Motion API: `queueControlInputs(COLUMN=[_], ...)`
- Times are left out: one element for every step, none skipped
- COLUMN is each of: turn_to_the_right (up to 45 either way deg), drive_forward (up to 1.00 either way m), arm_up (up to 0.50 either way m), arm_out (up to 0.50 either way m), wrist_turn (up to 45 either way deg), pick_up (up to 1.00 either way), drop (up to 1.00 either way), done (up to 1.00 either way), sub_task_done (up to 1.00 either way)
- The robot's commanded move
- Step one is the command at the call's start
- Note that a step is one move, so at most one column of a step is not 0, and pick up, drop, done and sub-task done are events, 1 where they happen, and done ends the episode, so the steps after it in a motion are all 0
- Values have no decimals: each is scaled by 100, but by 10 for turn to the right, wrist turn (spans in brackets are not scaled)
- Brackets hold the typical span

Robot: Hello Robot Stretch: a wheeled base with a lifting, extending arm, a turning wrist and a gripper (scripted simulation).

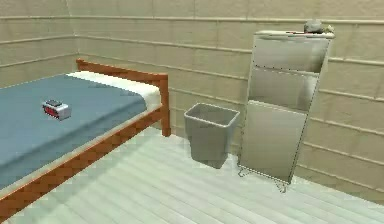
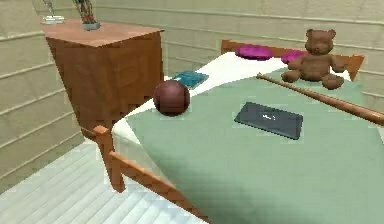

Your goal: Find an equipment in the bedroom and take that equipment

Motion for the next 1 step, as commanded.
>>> queueControlInputs(turn_to_the_right=[450], drive_forward=[0], arm_up=[0], arm_out=[0], wrist_turn=[0], pick_up=[0], drop=[0], done=[0], sub_task_done=[0])
